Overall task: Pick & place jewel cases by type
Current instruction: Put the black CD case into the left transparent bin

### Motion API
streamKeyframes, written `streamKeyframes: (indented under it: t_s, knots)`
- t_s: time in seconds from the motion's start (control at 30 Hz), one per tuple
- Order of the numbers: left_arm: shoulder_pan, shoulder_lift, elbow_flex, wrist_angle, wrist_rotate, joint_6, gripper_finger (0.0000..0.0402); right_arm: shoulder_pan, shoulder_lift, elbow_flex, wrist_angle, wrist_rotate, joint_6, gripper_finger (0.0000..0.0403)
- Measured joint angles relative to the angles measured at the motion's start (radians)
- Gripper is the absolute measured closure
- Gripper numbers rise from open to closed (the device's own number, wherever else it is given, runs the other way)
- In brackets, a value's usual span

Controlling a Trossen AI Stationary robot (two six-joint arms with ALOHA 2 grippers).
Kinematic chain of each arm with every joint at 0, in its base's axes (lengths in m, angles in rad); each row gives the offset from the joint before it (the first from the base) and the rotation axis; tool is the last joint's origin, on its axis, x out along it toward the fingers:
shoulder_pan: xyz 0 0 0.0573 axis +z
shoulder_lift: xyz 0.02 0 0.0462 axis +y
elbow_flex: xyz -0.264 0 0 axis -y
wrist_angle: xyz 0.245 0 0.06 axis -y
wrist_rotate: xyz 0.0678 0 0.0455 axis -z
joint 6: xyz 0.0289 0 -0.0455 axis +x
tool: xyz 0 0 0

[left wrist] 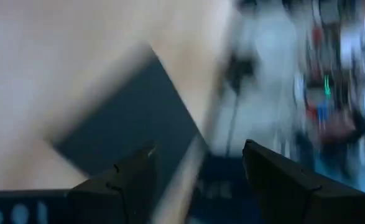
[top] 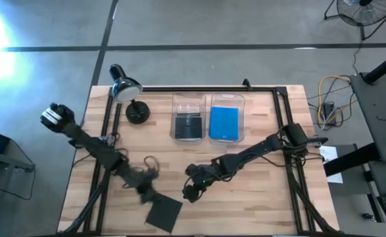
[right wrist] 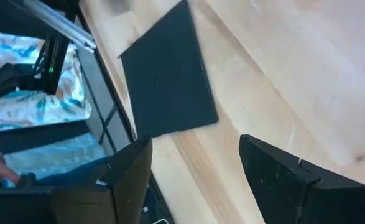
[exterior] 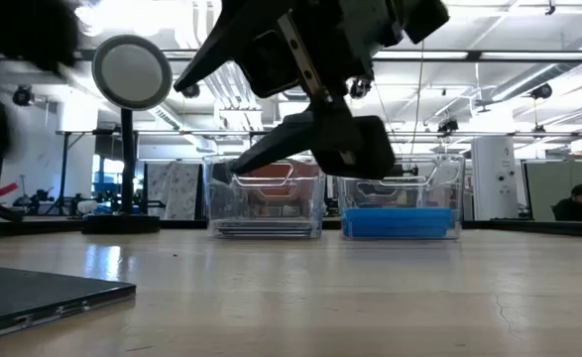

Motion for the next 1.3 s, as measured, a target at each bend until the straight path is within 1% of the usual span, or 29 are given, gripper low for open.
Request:
streamKeyframes:
  t_s: [0.07, 0.13, 0.23, 0.33, 0.43, 0.53, 0.6, 0.7, 0.8, 0.93, 1.07, 1.13, 1.2, 1.3]
  knots:
    - [-0.082, -0.021, 0.024, -0.062, 0.034, 0.037, 0.0188, -0.001, 0.000, 0.000, 0.007, -0.022, -0.031, 0.0168]
    - [-0.156, -0.014, 0.029, -0.108, 0.034, 0.047, 0.0188, -0.001, 0.000, 0.001, 0.040, -0.031, -0.068, 0.0168]
    - [-0.226, 0.014, 0.041, -0.058, -0.016, 0.037, 0.0188, 0.002, 0.000, 0.002, 0.092, -0.047, -0.099, 0.0168]
    - [-0.262, 0.086, 0.047, -0.005, -0.021, 0.013, 0.0188, 0.001, 0.016, 0.003, 0.174, -0.058, -0.118, 0.0168]
    - [-0.274, 0.179, 0.098, 0.092, -0.012, 0.009, 0.0188, -0.001, 0.055, 0.005, 0.259, -0.074, -0.094, 0.0168]
    - [-0.282, 0.269, 0.168, 0.059, 0.013, 0.019, 0.0188, 0.001, 0.095, 0.021, 0.261, -0.078, -0.063, 0.0168]
    - [-0.288, 0.311, 0.194, 0.039, 0.013, 0.019, 0.0188, 0.003, 0.120, 0.035, 0.259, -0.102, -0.051, 0.0168]
    - [-0.293, 0.337, 0.220, 0.072, 0.002, 0.024, 0.0188, 0.004, 0.156, 0.072, 0.264, -0.155, -0.060, 0.0168]
    - [-0.293, 0.364, 0.220, 0.058, -0.025, 0.063, 0.0188, 0.007, 0.194, 0.119, 0.263, -0.196, -0.071, 0.0168]
    - [-0.265, 0.399, 0.197, 0.036, -0.052, 0.077, 0.0188, 0.010, 0.243, 0.176, 0.254, -0.213, -0.066, 0.0168]
    - [-0.231, 0.421, 0.170, 0.023, -0.040, 0.070, 0.0189, 0.010, 0.275, 0.218, 0.232, -0.219, -0.063, 0.0168]
    - [-0.212, 0.409, 0.152, 0.002, -0.040, 0.069, 0.0188, 0.008, 0.277, 0.220, 0.201, -0.220, -0.063, 0.0168]
    - [-0.199, 0.379, 0.138, -0.027, -0.045, 0.069, 0.0188, 0.005, 0.277, 0.220, 0.176, -0.220, -0.063, 0.0168]
    - [-0.185, 0.315, 0.124, -0.150, -0.086, 0.081, 0.0188, 0.001, 0.273, 0.219, 0.140, -0.219, -0.072, 0.0168]
